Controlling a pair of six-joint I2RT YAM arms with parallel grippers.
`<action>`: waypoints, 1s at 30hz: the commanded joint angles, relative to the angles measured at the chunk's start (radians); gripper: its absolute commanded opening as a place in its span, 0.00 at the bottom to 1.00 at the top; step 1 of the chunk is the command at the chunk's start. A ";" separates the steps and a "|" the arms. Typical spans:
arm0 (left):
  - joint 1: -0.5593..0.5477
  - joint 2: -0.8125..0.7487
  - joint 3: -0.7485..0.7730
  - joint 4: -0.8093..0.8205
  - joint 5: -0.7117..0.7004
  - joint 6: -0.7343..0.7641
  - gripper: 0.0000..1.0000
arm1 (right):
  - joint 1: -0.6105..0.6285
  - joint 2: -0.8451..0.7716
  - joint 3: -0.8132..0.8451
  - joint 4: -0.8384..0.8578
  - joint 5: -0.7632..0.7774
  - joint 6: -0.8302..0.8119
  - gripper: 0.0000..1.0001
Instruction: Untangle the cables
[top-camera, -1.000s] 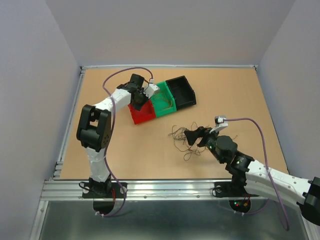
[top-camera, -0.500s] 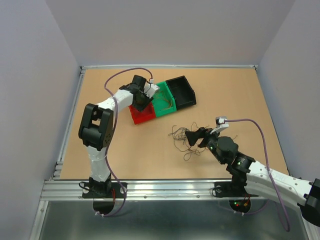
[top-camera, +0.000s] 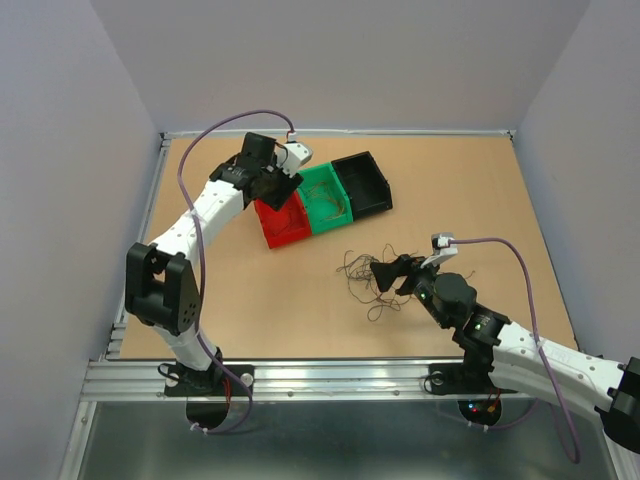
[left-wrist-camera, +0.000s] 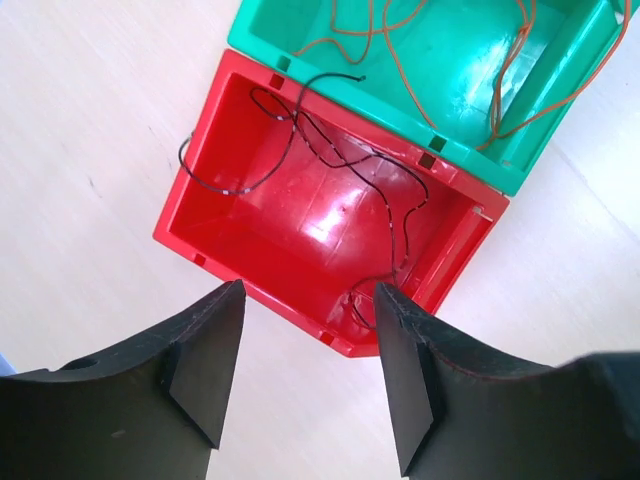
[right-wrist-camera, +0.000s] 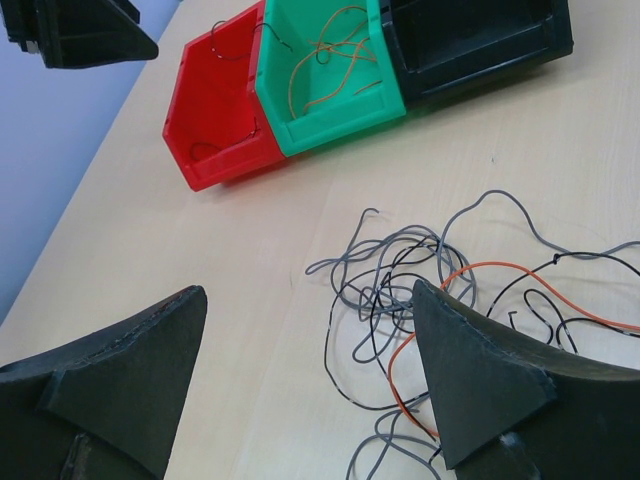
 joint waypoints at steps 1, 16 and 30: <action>0.006 0.021 0.083 -0.054 0.032 0.003 0.67 | 0.000 -0.011 -0.019 0.002 0.000 0.008 0.88; 0.209 0.291 0.337 0.035 0.179 -0.057 0.72 | 0.000 -0.034 -0.017 -0.023 -0.006 0.002 0.88; 0.224 0.433 0.444 -0.027 0.420 -0.077 0.67 | 0.000 -0.034 -0.011 -0.032 -0.012 0.007 0.88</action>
